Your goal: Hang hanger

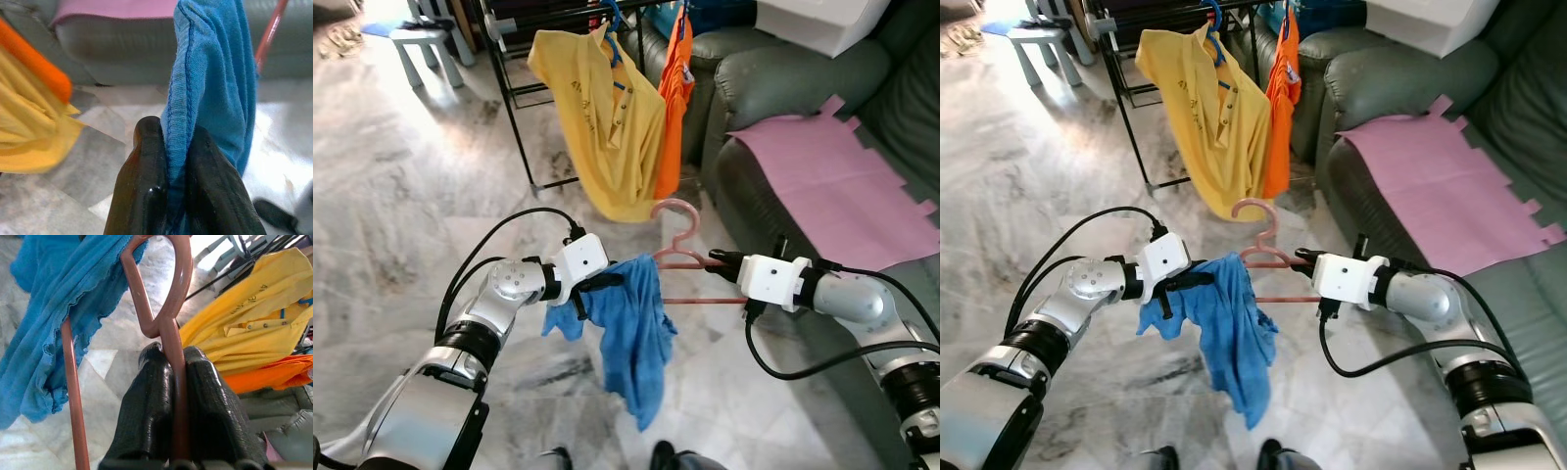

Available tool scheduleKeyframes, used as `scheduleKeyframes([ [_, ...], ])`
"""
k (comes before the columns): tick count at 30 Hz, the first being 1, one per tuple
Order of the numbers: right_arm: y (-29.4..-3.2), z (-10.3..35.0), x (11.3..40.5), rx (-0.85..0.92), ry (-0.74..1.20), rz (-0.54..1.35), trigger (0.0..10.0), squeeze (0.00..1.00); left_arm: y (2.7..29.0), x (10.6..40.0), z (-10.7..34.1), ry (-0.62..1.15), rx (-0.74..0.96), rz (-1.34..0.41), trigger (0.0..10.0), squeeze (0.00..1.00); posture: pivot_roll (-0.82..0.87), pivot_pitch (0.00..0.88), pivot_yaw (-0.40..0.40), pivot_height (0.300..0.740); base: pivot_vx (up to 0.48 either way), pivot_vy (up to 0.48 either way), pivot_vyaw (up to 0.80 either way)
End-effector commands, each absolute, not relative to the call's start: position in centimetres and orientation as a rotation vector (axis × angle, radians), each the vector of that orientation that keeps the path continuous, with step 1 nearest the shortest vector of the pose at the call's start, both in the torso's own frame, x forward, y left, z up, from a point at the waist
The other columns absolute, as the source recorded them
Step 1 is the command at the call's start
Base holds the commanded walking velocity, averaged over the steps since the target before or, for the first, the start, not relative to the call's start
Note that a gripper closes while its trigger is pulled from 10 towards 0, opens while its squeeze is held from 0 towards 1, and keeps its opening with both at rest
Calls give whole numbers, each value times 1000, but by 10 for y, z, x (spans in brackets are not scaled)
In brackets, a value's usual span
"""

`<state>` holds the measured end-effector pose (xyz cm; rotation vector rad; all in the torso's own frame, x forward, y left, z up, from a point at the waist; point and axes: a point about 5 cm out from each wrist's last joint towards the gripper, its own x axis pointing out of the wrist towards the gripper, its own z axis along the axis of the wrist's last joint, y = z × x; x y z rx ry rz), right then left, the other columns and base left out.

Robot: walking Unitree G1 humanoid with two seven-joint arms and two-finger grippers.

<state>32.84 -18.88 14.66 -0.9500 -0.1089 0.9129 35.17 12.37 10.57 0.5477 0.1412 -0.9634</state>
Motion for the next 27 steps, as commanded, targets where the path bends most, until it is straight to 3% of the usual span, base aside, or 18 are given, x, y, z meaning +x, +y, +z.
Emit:
scheduleKeyframes([
  [1, -186, 154, 333, -910, -164, 860, 10000, 0, 130, 354, 106, 116, 454, -844, 0, 0, -75, 114, -105, 740, 0, 0, 0],
  [5, -177, 148, 333, -911, -156, 883, 10000, 0, 129, 355, 108, 72, 465, -808, 0, 0, -71, 106, -92, 740, 0, 0, 0],
  [6, -176, 148, 333, -902, -153, 892, 10000, 875, 130, 355, 109, 69, 465, -802, 0, 0, -73, 106, -83, 740, 0, 0, 0],
  [7, -175, 147, 333, -880, -145, 901, 10000, 1000, 130, 355, 109, 68, 471, -802, 0, 0, -74, 107, -76, 740, 0, 0, 0],
  [12, -177, 145, 334, -822, -81, 906, 10000, 1000, 136, 356, 108, 83, 524, -795, 0, 0, -80, 107, -54, 740, 0, 0, 0],
  [19, -202, 150, 342, -811, 10, 752, 10000, 1000, 154, 362, 113, 115, 587, -710, 0, 0, -86, 110, -36, 740, 0, 0, 0],
  [27, -217, 183, 347, -777, -72, 690, 10000, 1000, 173, 365, 114, 146, 622, -625, 0, 0, -94, 118, -14, 740, 0, 0, 0],
])
